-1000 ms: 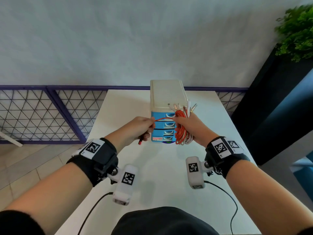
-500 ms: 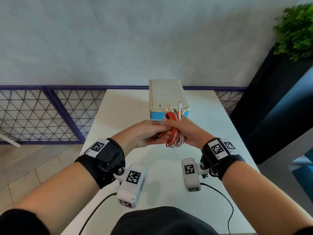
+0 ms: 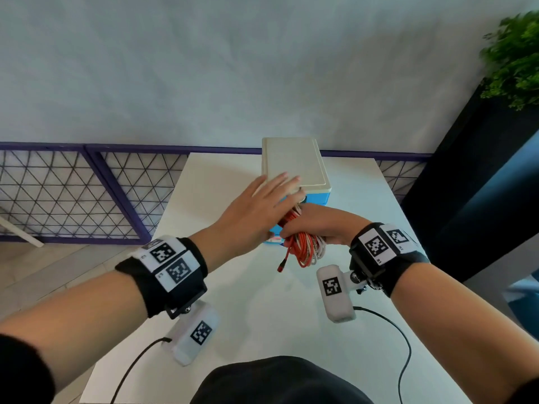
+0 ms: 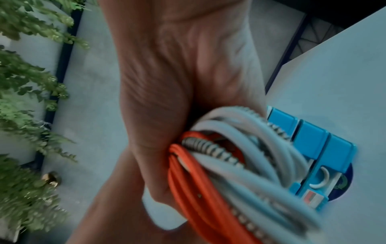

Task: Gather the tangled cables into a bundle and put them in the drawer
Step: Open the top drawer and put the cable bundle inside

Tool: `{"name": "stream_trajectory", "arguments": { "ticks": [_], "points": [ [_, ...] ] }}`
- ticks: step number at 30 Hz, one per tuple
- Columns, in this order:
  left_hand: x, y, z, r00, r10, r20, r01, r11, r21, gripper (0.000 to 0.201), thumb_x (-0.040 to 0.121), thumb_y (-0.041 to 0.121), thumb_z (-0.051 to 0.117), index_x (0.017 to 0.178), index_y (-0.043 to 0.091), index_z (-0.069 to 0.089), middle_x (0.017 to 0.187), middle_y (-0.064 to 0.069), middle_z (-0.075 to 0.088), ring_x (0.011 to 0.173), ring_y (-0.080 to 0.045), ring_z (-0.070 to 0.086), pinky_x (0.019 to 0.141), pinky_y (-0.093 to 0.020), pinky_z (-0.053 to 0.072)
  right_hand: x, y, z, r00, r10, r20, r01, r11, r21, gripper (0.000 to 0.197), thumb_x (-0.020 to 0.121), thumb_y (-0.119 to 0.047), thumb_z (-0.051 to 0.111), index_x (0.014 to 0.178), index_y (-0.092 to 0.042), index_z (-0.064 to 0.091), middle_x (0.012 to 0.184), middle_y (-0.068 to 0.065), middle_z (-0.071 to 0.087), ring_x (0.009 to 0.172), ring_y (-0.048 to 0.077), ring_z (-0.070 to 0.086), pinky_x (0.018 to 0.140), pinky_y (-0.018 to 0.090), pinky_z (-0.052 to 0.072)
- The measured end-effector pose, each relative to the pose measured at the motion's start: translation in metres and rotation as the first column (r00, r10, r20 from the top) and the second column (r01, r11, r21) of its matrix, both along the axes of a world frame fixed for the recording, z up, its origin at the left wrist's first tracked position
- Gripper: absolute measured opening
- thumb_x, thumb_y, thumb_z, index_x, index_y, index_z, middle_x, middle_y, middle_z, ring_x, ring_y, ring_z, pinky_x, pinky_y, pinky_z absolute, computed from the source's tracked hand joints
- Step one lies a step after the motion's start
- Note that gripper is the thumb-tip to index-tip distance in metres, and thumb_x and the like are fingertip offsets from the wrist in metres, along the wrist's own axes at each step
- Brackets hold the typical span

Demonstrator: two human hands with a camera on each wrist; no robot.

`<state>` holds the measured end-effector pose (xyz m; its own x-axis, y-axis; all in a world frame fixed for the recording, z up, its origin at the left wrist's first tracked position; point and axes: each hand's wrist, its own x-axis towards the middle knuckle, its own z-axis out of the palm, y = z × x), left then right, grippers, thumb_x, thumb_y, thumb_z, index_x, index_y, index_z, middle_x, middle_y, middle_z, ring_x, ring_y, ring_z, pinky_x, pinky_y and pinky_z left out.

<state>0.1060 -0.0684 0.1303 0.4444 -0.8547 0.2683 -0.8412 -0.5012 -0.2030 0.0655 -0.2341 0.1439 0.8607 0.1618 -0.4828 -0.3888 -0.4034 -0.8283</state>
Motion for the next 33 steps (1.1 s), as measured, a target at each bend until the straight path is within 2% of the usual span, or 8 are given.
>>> {"name": "stream_trajectory", "arguments": {
  "ticks": [6, 10, 13, 16, 25, 28, 30, 33],
  "points": [
    [0.013, -0.013, -0.006, 0.966, -0.209, 0.153, 0.214, 0.977, -0.020, 0.030, 0.087, 0.018, 0.053, 0.117, 0.014, 0.052, 0.109, -0.004, 0.063, 0.113, -0.022, 0.058, 0.120, -0.041, 0.011, 0.000, 0.004, 0.005, 0.990, 0.128, -0.049, -0.129, 0.992, -0.013, 0.002, 0.085, 0.000, 0.062, 0.085, -0.002, 0.063, 0.075, 0.010, 0.069, 0.062, 0.014, 0.068, 0.061, 0.025, 0.057],
    [0.018, -0.018, -0.004, 0.963, -0.259, 0.077, 0.263, 0.964, -0.047, 0.027, 0.079, 0.025, 0.068, 0.098, 0.012, 0.054, 0.088, -0.006, 0.067, 0.085, -0.024, 0.065, 0.112, -0.039, 0.033, -0.002, 0.003, 0.003, 0.985, 0.160, -0.070, -0.163, 0.986, -0.043, 0.002, 0.085, -0.006, 0.065, 0.087, -0.006, 0.063, 0.076, 0.006, 0.071, 0.068, 0.013, 0.069, 0.066, 0.025, 0.058],
    [0.016, -0.018, -0.008, 0.973, -0.225, -0.049, 0.223, 0.974, -0.050, 0.035, 0.076, 0.032, 0.070, 0.097, 0.011, 0.051, 0.091, -0.008, 0.066, 0.086, -0.027, 0.062, 0.082, -0.045, 0.056, -0.002, 0.001, 0.000, 0.977, 0.197, -0.079, -0.201, 0.979, -0.034, 0.002, 0.084, -0.007, 0.065, 0.085, -0.006, 0.064, 0.078, 0.008, 0.072, 0.078, 0.020, 0.070, 0.079, 0.034, 0.057],
    [0.013, -0.019, -0.012, 0.977, -0.193, -0.090, 0.186, 0.979, -0.078, 0.035, 0.074, 0.031, 0.071, 0.096, 0.010, 0.054, 0.090, -0.006, 0.065, 0.081, -0.025, 0.061, 0.059, -0.038, 0.055, -0.002, -0.001, 0.000, 0.975, 0.208, -0.073, -0.211, 0.977, -0.039, 0.003, 0.084, -0.008, 0.066, 0.084, -0.005, 0.065, 0.081, 0.010, 0.070, 0.083, 0.023, 0.068, 0.081, 0.035, 0.056],
    [0.007, -0.022, -0.014, 0.978, -0.143, -0.152, 0.118, 0.980, -0.162, 0.038, 0.075, 0.030, 0.074, 0.100, 0.015, 0.049, 0.091, -0.004, 0.066, 0.076, -0.021, 0.060, 0.058, -0.029, 0.050, -0.002, -0.004, 0.002, 0.975, 0.213, -0.060, -0.217, 0.972, -0.089, 0.010, 0.082, -0.009, 0.068, 0.088, -0.003, 0.066, 0.083, 0.010, 0.070, 0.080, 0.021, 0.067, 0.086, 0.038, 0.055],
    [0.006, -0.021, -0.011, 0.967, -0.133, -0.219, 0.094, 0.979, -0.178, 0.040, 0.074, 0.032, 0.074, 0.100, 0.017, 0.049, 0.093, -0.001, 0.067, 0.080, -0.020, 0.061, 0.064, -0.031, 0.052, 0.001, -0.007, -0.003, 0.989, 0.131, -0.061, -0.135, 0.989, -0.056, 0.075, 0.076, -0.009, 0.073, 0.140, -0.003, 0.034, 0.085, 0.013, 0.073, 0.080, 0.025, 0.072, 0.082, 0.044, 0.058],
    [0.005, -0.021, -0.011, 0.949, -0.099, -0.300, 0.054, 0.987, -0.154, 0.044, 0.074, 0.036, 0.073, 0.105, 0.017, 0.049, 0.092, 0.000, 0.066, 0.081, -0.018, 0.060, 0.065, -0.031, 0.051, 0.001, -0.009, -0.007, 0.988, 0.133, -0.083, -0.138, 0.989, -0.056, 0.099, 0.076, -0.010, 0.073, 0.149, -0.008, 0.006, 0.082, 0.009, 0.076, 0.078, 0.023, 0.073, 0.072, 0.035, 0.060],
    [0.005, -0.021, -0.012, 0.917, -0.065, -0.393, 0.029, 0.995, -0.098, 0.060, 0.075, 0.040, 0.072, 0.121, 0.017, 0.042, 0.099, -0.002, 0.063, 0.087, -0.018, 0.058, 0.069, -0.030, 0.051, 0.000, -0.009, -0.009, 0.982, 0.171, -0.078, -0.177, 0.981, -0.074, 0.080, 0.078, -0.013, 0.073, 0.142, 0.002, 0.028, 0.085, 0.008, 0.075, 0.080, 0.022, 0.073, 0.077, 0.036, 0.060]
  ]
}}
